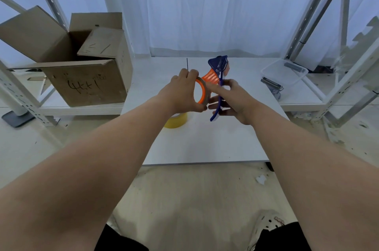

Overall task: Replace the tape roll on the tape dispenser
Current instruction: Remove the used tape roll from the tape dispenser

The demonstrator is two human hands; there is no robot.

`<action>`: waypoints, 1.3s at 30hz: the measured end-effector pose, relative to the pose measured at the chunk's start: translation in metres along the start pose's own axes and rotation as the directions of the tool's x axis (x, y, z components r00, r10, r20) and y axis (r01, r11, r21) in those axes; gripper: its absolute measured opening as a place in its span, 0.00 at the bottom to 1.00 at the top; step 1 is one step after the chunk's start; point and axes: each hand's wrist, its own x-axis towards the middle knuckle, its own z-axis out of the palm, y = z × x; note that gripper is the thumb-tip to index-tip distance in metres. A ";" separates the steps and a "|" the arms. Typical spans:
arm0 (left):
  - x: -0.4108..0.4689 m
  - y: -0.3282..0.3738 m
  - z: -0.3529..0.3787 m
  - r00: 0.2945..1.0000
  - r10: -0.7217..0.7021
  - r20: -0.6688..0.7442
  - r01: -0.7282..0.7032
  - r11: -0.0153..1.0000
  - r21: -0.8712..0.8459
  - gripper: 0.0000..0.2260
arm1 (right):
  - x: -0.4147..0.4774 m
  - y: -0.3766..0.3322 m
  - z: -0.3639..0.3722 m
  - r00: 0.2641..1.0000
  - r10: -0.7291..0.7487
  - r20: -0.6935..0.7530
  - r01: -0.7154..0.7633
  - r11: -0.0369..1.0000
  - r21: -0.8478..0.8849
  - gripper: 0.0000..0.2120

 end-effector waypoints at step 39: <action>0.000 -0.032 0.006 0.991 -0.093 -0.094 0.077 0.984 -0.163 0.43 | 0.011 0.027 -0.034 0.952 -0.055 -0.302 0.104 0.984 0.148 0.10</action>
